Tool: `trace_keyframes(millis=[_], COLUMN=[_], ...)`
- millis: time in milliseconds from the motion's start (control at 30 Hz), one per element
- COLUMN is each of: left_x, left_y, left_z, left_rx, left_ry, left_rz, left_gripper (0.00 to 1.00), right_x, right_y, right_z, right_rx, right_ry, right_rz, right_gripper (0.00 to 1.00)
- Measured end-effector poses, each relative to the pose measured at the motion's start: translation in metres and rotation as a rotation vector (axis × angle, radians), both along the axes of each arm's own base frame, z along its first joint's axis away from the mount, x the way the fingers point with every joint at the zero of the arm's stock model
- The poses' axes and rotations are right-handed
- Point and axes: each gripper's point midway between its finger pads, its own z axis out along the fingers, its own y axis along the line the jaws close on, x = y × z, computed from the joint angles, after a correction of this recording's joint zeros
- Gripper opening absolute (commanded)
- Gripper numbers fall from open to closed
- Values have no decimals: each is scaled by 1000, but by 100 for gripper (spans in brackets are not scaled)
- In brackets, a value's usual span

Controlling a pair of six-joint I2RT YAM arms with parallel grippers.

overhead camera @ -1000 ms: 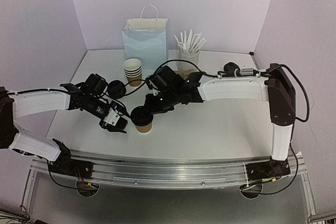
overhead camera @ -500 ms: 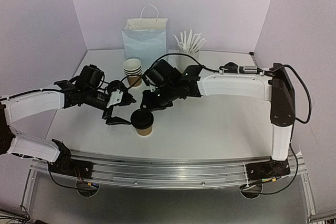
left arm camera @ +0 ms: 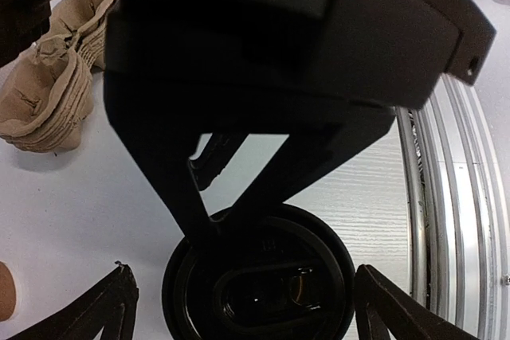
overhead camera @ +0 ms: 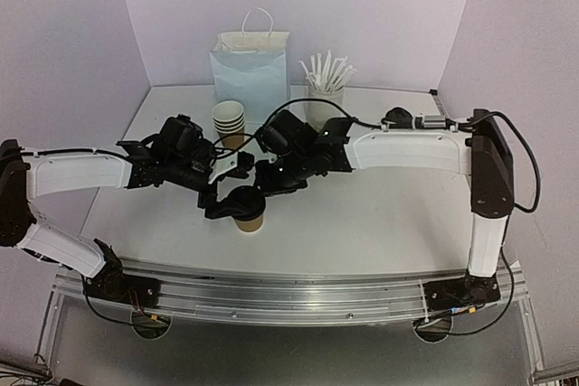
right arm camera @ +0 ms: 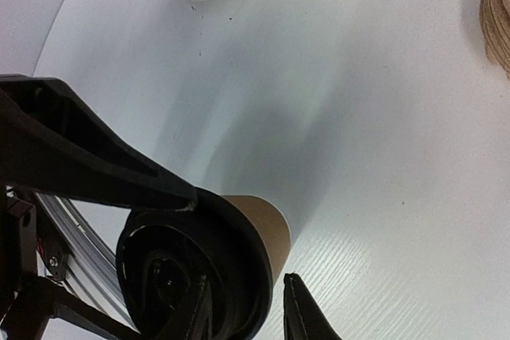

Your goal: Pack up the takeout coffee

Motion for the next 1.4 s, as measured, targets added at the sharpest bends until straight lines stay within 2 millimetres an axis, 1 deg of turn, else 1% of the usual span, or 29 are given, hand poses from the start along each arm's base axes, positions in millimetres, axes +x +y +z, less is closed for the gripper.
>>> trace_keyframes(millis=[100,233,333,533,633,733,900,967,1033,1100,1400], left_x=[0,2,1,-2,-3,-5,-2,0,0,0,-7], left_y=[-1,-3,-4,-7,-9,-11,-15,-17,-18,-20,-34], left_z=[-5,-8,-9,-13,-14,-16,-19,-19,-19,-20,-22], left_rx=[15,21,26,33,30,25,16,15,14,13,-45], left_ry=[10,5,-7,-17,-14,14,42,48,49,41,-28], left_rz=[7,15,11,-15,-20,-22,-3,1,-5,-23,-187], left_gripper=[93,89,84,84,79,75,67,66,67,68,63], right_x=[-1,-1,-1,-1,-1,-1,-3,-3,-4,-5,-10], right_y=[-5,-6,-8,-12,-13,-14,-19,-20,-21,-23,-36], right_z=[-1,0,0,-1,-3,-3,-6,-5,-5,-5,5], right_rx=[-6,-3,-5,-12,-16,-15,-24,-23,-24,-24,-6], right_ry=[3,5,5,3,5,6,14,14,14,15,26], right_rz=[-11,-23,-30,-41,-44,-50,-60,-62,-63,-65,-97], right_gripper=[27,27,28,28,28,28,28,28,28,28,28])
